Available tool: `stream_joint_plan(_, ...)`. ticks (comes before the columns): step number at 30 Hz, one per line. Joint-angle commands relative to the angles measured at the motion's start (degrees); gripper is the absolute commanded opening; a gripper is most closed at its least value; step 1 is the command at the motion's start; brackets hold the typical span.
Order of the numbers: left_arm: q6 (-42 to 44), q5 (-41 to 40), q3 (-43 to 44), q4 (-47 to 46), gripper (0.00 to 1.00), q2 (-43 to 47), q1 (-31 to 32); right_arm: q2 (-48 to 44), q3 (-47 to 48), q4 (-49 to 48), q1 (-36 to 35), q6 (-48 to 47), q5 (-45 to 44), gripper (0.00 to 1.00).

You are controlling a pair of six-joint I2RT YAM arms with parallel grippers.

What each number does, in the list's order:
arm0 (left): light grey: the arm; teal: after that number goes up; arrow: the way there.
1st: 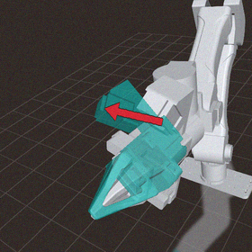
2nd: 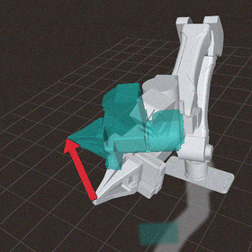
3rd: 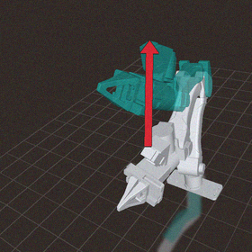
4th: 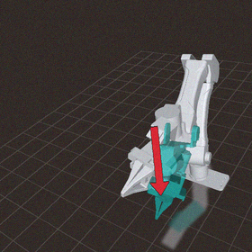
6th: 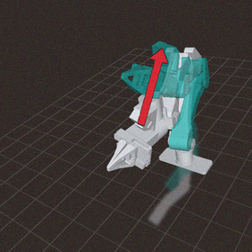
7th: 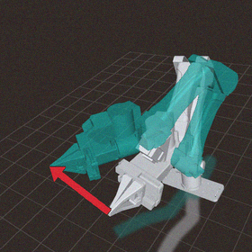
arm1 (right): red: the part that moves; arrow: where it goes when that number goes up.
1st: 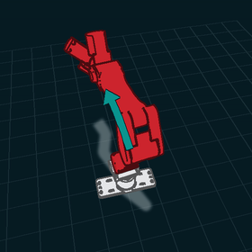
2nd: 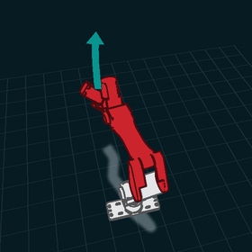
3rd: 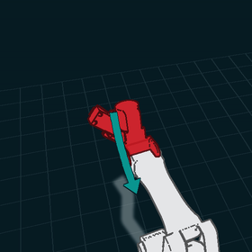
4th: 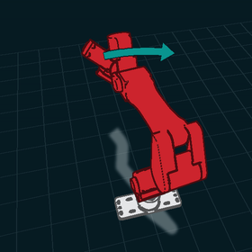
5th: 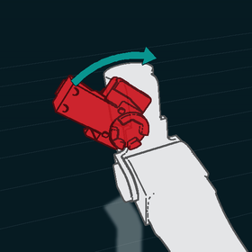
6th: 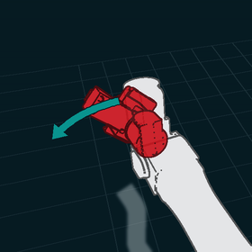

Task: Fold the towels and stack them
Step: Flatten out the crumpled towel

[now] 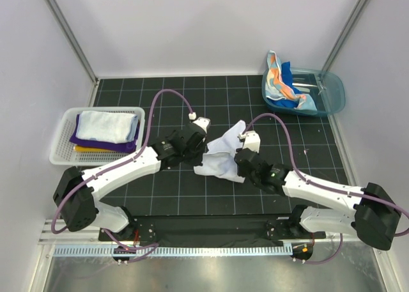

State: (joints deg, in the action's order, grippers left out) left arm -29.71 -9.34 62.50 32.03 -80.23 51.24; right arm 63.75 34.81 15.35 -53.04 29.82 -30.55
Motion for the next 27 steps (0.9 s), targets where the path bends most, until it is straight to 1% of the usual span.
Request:
stream_joint_plan(1, 0.27, 0.91, -1.50, -0.92, 0.00, 1.65, -0.27, 0.85, -0.26, -2.61, -0.23, -0.12, -1.71, 0.29)
stream_joint_plan(3, 0.27, 1.08, -1.94, -1.18, 0.00, 1.65, -0.27, 1.73, -0.62, -3.14, -0.23, -0.12, -1.97, 0.32)
stream_joint_plan(5, 0.36, 1.00, -2.29, -1.36, 0.00, 1.65, -0.27, 2.78, -0.71, -3.31, -0.23, -0.03, -2.41, 0.37)
stream_joint_plan(7, 0.45, 0.99, -2.21, -1.53, 0.00, 1.56, -0.27, 3.40, -0.79, -3.75, -0.23, -0.03, -2.68, 0.38)
stream_joint_plan(12, 0.71, 0.82, -1.77, -1.45, 0.00, 1.39, -0.27, 5.07, -0.62, -4.89, -0.23, 0.06, -3.82, 0.37)
stream_joint_plan(13, 0.80, 0.73, -1.77, -1.45, 0.00, 1.30, -0.18, 5.33, -0.62, -4.90, -0.23, -0.12, -4.26, 0.34)
stream_joint_plan(16, 0.89, 0.64, -1.68, -1.53, 0.00, 1.21, -0.27, 6.30, -0.53, -5.33, -0.23, -0.56, -4.43, 0.30)
stream_joint_plan(21, 1.06, 0.38, -1.33, -1.36, 0.00, 1.21, -0.27, 7.18, -0.09, -6.30, -0.23, -1.43, -5.05, 0.25)
stream_joint_plan(24, 1.24, -0.06, -0.98, -0.92, 0.00, 1.65, -0.27, 6.66, 0.52, -5.86, -0.22, -1.61, -6.01, 0.15)
stream_joint_plan(25, 1.50, -0.15, -0.54, -0.40, 0.00, 1.83, -0.27, 6.31, 0.87, -4.82, -0.23, -1.78, -6.19, 0.07)
stream_joint_plan(27, 1.76, -0.76, -0.01, 0.40, 0.00, 2.70, -0.27, 4.64, 2.71, -2.97, -0.23, -1.96, -6.80, 0.01)
